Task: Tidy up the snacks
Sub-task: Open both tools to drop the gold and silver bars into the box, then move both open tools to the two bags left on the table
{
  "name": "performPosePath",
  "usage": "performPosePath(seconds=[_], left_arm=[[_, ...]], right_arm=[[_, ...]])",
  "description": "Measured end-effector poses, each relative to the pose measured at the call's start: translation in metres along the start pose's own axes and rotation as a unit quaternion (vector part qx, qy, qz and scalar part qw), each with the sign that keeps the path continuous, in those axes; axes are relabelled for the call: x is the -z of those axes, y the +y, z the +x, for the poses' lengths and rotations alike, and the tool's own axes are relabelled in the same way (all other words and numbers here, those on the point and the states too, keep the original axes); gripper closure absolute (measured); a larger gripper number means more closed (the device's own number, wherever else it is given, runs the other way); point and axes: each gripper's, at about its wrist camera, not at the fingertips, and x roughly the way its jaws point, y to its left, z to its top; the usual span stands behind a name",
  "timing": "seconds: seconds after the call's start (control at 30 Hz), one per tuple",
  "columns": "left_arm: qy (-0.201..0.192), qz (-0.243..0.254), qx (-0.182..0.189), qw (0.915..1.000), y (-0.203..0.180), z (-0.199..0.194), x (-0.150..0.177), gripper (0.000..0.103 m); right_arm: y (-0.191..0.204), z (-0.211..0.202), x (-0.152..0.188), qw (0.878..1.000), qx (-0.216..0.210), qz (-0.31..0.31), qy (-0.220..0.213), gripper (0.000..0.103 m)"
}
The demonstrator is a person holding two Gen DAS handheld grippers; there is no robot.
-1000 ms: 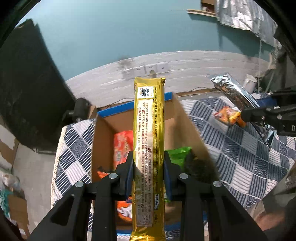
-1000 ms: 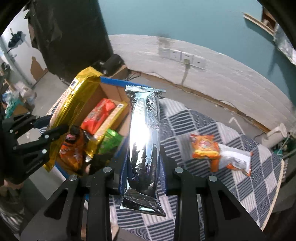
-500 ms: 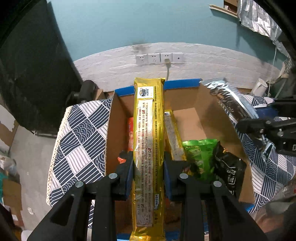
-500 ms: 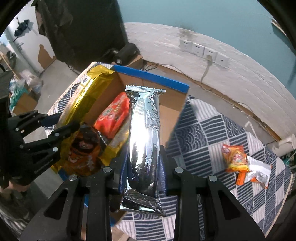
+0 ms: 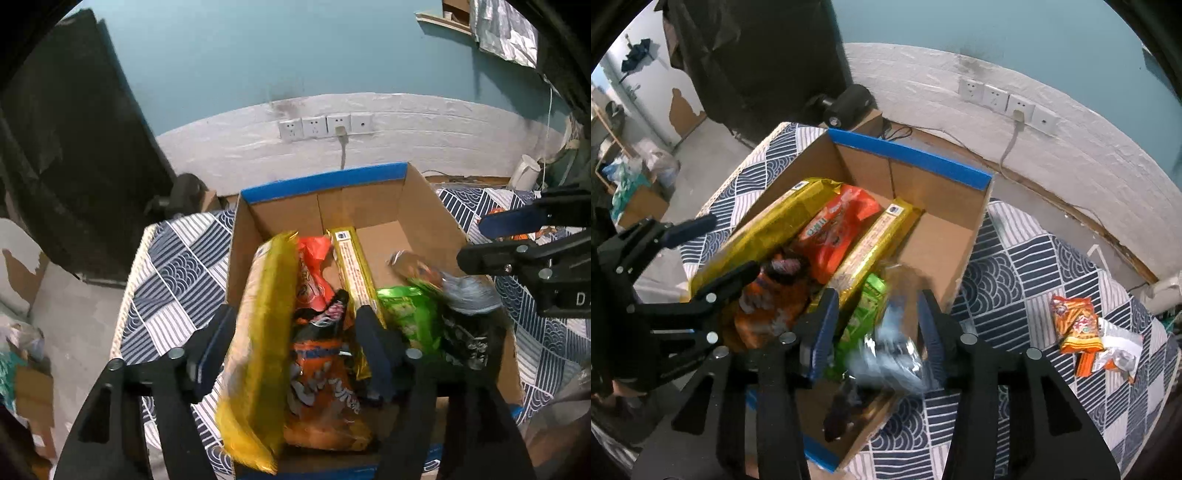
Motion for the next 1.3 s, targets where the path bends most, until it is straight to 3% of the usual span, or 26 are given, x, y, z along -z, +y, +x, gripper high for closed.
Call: performPosePath(seconds=[0.2,0.5,0.7,1.1,1.3], left_arm=[[-0.003,0.009,0.004,0.9999,-0.008,-0.004,-0.003,0.029],[-0.007,0.029,0.019,0.9994,-0.033,-0.012,-0.01,0.026],[-0.006,0.04,0.036,0.9986,-0.053,-0.018,-0.015,0.026],[-0.008,0.076,0.064,0.995,-0.114,-0.027,-0.034,0.023],[0.003,0.098,0.087,0.9914,-0.156,-0.025,-0.056,0.023]], right_arm=[[-0.012,-0.01,0.008,1.0,0.011,0.001,-0.006,0.05],[-0.041,-0.029,0.027,0.999,0.027,0.016,-0.013,0.05],[-0.065,-0.042,0.046,0.999,0.044,0.025,-0.018,0.039],[-0.133,-0.069,0.085,0.996,0.072,0.054,-0.008,0.038],[-0.171,-0.076,0.103,0.995,0.09,0.043,0.018,0.032]])
